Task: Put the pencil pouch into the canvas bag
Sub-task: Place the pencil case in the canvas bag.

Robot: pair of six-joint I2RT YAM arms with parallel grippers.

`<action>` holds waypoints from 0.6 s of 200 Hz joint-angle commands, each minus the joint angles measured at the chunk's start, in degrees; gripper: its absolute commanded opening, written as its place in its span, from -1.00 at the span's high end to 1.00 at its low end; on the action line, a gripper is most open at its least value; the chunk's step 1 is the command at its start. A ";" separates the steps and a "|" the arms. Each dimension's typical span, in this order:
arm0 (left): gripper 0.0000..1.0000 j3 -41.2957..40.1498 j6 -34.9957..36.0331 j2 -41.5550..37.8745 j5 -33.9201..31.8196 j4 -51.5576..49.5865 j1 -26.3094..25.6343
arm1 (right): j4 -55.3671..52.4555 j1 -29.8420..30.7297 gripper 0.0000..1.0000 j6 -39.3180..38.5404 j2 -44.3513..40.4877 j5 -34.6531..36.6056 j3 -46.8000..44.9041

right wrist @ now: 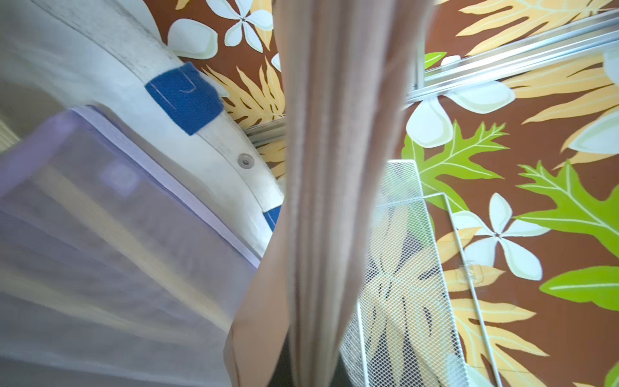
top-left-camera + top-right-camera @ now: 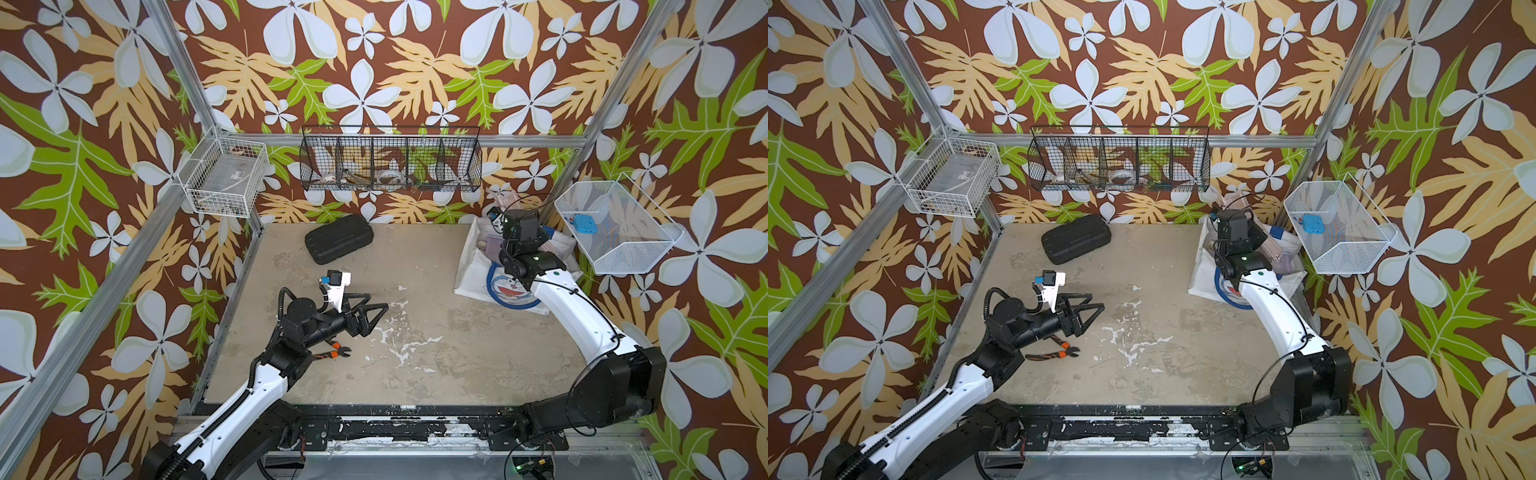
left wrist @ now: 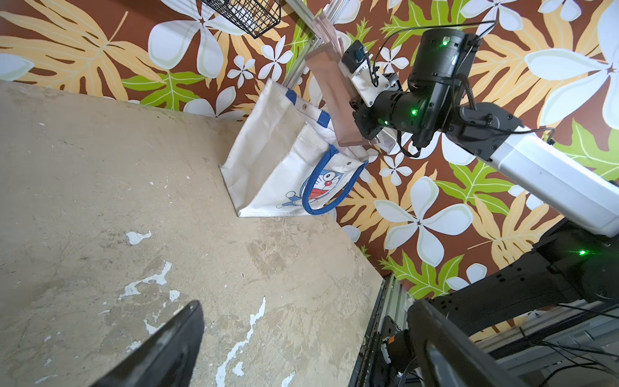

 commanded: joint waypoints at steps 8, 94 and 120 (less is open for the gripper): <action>-0.94 -0.10 -1.36 0.60 1.71 3.26 -0.02 | 4.79 -0.30 1.00 -4.92 -0.92 2.39 -3.23; -0.93 -0.41 -3.23 1.63 4.77 5.25 0.12 | 0.15 -5.42 0.09 -1.93 -7.06 -11.65 -9.57; -0.93 -0.36 -3.24 1.57 4.90 5.20 0.20 | -2.19 -6.66 0.13 1.57 -7.84 -14.34 -8.95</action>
